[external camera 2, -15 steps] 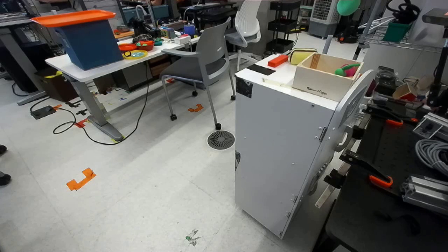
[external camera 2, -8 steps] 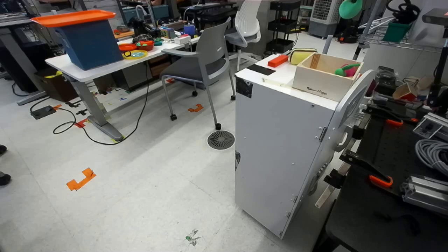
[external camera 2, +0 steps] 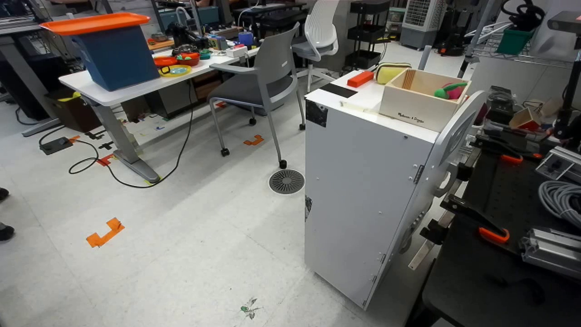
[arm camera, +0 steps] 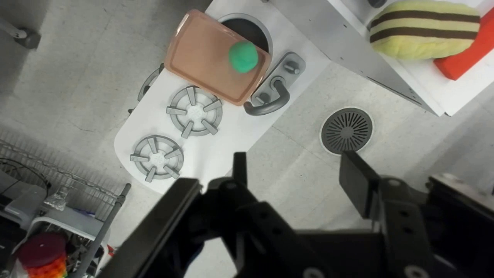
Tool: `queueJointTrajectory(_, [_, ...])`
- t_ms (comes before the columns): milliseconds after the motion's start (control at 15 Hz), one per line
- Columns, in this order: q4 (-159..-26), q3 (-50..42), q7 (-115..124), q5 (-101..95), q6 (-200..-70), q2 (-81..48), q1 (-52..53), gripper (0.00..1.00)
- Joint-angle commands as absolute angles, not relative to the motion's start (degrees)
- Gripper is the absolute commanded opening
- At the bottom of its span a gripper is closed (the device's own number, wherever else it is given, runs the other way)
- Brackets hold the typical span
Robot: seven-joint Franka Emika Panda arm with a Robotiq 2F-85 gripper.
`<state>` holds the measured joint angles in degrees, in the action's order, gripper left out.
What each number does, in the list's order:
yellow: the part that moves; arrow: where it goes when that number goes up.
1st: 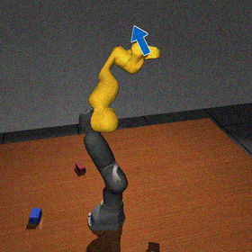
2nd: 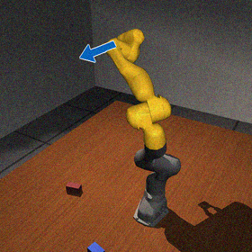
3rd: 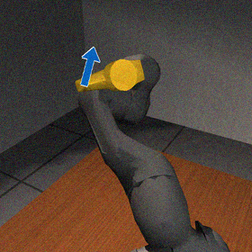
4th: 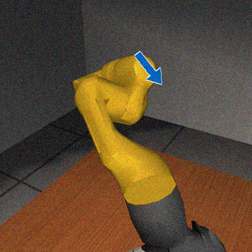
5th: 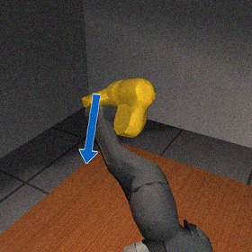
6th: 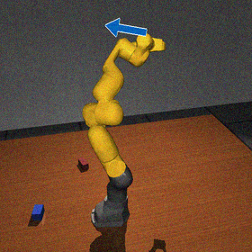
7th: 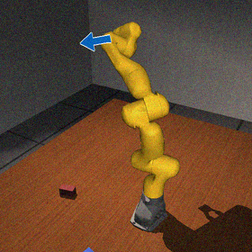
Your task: Remove the green plushie out of the box
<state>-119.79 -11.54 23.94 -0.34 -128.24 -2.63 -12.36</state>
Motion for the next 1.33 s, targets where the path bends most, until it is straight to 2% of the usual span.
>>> queueJointTrajectory(0, [-118.92, -11.97, 23.24, 1.32, -128.0, -2.83, -12.28, 0.95])
queueJointTrajectory(67, [-118.92, -11.97, 23.29, 1.49, -128.03, -2.8, -12.28, 1.0])
queueJointTrajectory(133, [-118.96, -11.95, 23.16, 1.75, -128.05, -2.69, -12.27, 1.0])
queueJointTrajectory(867, [-118.99, -11.78, 22.61, 3.71, -128.04, -2.23, -12.12, 1.0])
queueJointTrajectory(1267, [-122.57, -9.99, 23.2, 0.69, -127.05, 3.11, -9.87, 1.0])
